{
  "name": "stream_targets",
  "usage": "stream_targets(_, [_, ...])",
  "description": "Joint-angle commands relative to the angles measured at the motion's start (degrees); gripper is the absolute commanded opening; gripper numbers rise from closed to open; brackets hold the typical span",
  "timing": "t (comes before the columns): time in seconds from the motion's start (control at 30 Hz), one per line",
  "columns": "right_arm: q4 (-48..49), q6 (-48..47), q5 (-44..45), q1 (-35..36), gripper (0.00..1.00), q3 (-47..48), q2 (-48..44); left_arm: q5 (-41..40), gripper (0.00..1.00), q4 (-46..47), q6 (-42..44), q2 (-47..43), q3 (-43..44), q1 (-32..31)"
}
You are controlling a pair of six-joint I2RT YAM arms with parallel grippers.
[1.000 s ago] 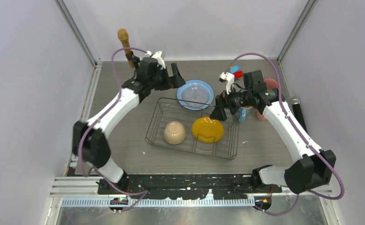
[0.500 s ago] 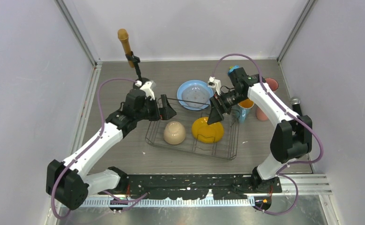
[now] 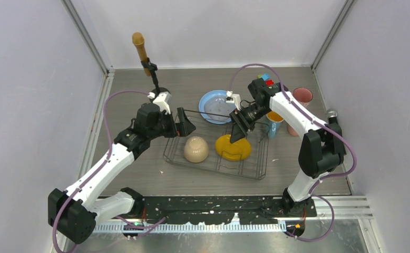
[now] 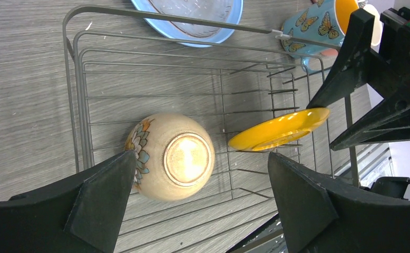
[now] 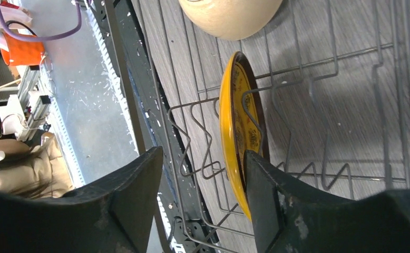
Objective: Unload the mixed dishes from the dish rack
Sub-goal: Place the plate at the center of the board, then pick up the plate from the dish rack.
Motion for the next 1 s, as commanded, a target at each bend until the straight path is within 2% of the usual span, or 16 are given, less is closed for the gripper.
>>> stream_targets(0.0, [-2.2,-0.1,0.4,1.3,0.62,2.7,0.1,-0.3,1.00,0.8,-0.5,-1.2,-0.3,0.0])
stream_targets(0.37, [-2.9,1.0,1.9,3.7,0.40,2.4,1.7,-1.0,1.00,0.8,-0.3,-3.2,-1.1,0.0])
stream_targets(0.47, [-3.6,0.8,1.3,3.7,0.29,2.5,3.0,-1.3,1.00,0.5,-0.3,-4.0,-1.4,0.0])
stream_targets(0.67, [-4.8,0.3,0.6,3.7,0.20,3.1,4.0,-1.5,1.00,0.6,-0.5,-4.6,-1.8,0.0])
stream_targets(0.87, [-9.2,-2.2,-1.3,3.7,0.10,5.5,5.4,-1.5,1.00,0.5,-0.8,-5.0,-1.7,0.0])
stream_targets(0.9, [-11.6,-3.9,-2.2,3.7,0.04,7.1,5.9,-1.8,1.00,0.6,-0.9,-5.1,-1.7,0.0])
stream_targets(0.97, [-16.8,-7.2,-3.9,3.7,0.01,10.0,7.4,-2.2,1.00,1.0,-1.5,-5.3,-2.0,0.0])
